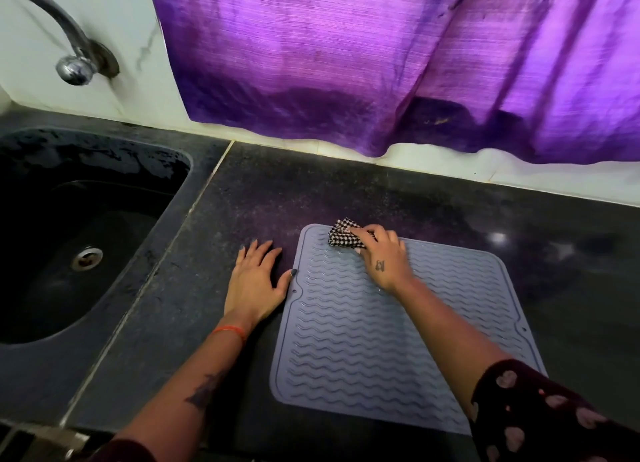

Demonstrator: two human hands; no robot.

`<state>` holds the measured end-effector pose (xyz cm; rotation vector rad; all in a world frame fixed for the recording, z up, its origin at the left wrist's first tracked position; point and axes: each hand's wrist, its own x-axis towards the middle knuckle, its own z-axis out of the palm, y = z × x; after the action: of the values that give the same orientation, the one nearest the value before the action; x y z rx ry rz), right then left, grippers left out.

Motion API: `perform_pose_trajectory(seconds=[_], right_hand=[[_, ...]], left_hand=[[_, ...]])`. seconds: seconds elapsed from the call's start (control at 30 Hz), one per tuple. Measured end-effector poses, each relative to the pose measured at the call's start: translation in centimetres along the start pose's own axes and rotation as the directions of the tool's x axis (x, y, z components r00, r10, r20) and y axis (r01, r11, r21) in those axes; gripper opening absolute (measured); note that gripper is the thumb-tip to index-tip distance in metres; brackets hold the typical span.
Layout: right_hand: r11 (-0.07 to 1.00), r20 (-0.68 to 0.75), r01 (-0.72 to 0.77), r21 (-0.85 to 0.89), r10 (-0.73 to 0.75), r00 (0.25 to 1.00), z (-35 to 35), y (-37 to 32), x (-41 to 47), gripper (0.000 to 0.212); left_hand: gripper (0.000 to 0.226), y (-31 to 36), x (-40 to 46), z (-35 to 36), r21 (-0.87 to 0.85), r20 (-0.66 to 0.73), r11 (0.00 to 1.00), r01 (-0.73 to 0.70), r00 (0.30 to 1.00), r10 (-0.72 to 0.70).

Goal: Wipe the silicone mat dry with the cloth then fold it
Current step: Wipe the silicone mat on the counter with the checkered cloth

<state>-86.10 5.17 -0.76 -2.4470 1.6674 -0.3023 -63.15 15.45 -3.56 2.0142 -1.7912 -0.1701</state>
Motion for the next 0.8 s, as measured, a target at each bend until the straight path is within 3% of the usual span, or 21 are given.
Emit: perform_pose_trajectory(seconds=[0.1,0.17,0.33,0.47,0.7,0.8], right_hand=[[0.991,0.130,-0.018,0.133,0.000,0.992,-0.8,0.5,1.4,0.043],[0.973,0.129,-0.039,0.228,0.010,0.992,-1.8,0.9,2.1,0.041],[0.992,-0.058,-0.052,0.113,0.059,0.997,-0.5,1.4,-2.5,0.042],[0.996,0.043,-0.023,0.090,0.019,0.999,-1.4,1.7,-1.6,0.045],[0.999,-0.106,-0.001,-0.046,-0.004,0.994,-0.5,-0.2,-6.1,0.057],[0.990,-0.041,0.018,-0.141,-0.024,0.999,-1.4,-0.2,-5.2,0.059]], left_hand=[[0.078,0.0,0.0,0.0,0.003,-0.001,1.000,0.004,1.000,-0.004],[0.077,0.0,-0.1,0.0,0.001,-0.008,1.000,0.005,1.000,-0.005],[0.077,-0.1,0.1,0.1,-0.003,-0.006,1.000,0.003,1.000,-0.003],[0.078,0.0,0.0,0.0,0.004,-0.003,1.000,0.005,1.000,-0.005],[0.079,0.0,0.0,0.0,0.012,-0.005,1.000,0.008,1.000,-0.008],[0.080,0.1,-0.1,-0.1,0.008,-0.002,1.000,0.005,1.000,-0.005]])
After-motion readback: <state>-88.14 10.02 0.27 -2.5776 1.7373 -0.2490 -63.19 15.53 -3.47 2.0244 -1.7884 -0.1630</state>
